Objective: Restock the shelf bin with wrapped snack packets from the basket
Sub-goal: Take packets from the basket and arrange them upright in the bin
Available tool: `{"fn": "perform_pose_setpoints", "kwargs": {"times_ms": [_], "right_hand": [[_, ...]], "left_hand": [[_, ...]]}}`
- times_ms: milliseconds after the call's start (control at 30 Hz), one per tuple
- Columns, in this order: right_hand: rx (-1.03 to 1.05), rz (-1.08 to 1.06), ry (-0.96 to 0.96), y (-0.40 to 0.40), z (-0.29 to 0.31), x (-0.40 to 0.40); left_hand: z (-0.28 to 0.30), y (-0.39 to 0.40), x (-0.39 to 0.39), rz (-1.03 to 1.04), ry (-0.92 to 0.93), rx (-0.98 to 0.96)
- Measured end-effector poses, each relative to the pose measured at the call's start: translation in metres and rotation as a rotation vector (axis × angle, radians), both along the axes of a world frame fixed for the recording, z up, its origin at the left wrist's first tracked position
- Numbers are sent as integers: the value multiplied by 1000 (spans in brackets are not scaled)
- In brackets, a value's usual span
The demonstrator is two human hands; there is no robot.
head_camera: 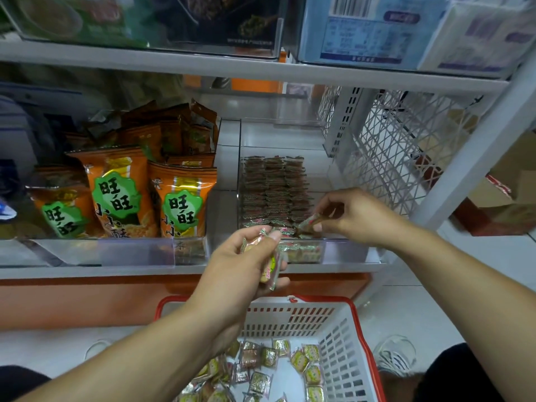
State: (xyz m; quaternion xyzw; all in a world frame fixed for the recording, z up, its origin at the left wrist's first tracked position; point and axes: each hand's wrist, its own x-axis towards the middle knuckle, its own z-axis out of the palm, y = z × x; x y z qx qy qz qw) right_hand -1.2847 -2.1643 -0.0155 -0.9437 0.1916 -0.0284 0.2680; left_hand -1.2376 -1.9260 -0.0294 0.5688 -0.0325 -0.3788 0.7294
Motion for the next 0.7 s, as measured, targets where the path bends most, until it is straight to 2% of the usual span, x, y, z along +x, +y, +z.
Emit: {"fn": "perform_pose_setpoints", "kwargs": {"times_ms": [100, 200, 267, 400, 533, 700], "right_hand": [[-35, -30, -5, -4, 1, 6], [-65, 49, 129, -1, -3, 7], [-65, 63, 149, 1, -5, 10], [47, 33, 148, -1, -2, 12], [208, -101, 149, -4, -5, 12], [94, -131, 253, -4, -3, 13]], "left_hand": [[-1, -1, 2, -2, 26, -13], [-2, -1, 3, -1, 36, -16], [-3, -1, 4, -6, 36, -19], [-2, 0, 4, -8, 55, -28], [-1, 0, 4, -2, 95, -35], [1, 0, 7, -21, 130, -31]]}}
